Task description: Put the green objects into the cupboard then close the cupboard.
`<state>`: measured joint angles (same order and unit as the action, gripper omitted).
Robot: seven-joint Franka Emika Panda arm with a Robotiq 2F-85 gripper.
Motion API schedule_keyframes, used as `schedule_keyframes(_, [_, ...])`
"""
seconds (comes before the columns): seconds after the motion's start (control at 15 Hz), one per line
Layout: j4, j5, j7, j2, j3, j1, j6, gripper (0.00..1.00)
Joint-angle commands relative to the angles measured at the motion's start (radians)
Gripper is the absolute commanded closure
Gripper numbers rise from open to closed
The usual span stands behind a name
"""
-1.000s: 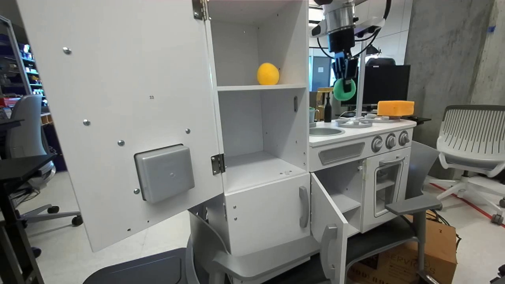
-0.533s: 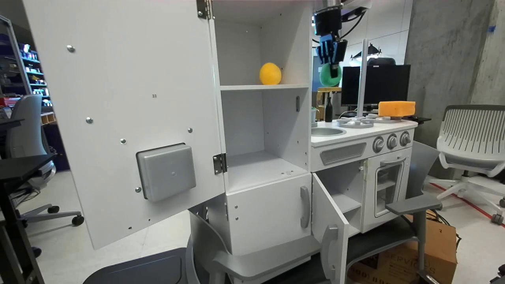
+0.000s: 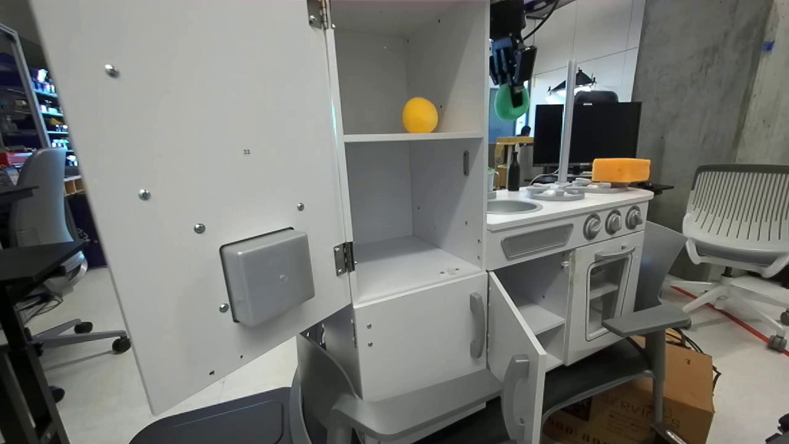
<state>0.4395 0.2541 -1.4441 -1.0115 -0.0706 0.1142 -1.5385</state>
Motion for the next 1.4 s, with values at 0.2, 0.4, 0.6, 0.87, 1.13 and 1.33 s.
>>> schedule_keyframes(0.2, [0.001, -0.083, 0.121, 0.091, 0.045, -0.016, -0.097, 0.94])
schedule_keyframes(0.4, [0.0, -0.112, 0.118, 0.14, 0.063, -0.021, -0.102, 0.94])
schedule_keyframes(0.6, [0.003, -0.122, 0.088, 0.2, 0.072, -0.018, -0.076, 0.94])
schedule_keyframes(0.87, [0.012, -0.107, -0.022, 0.292, 0.08, -0.006, -0.018, 0.94])
schedule_keyframes(1.13, [0.035, -0.056, -0.176, 0.382, 0.061, 0.039, 0.136, 0.94])
schedule_keyframes(1.33, [0.057, 0.016, -0.266, 0.438, 0.047, 0.091, 0.272, 0.94])
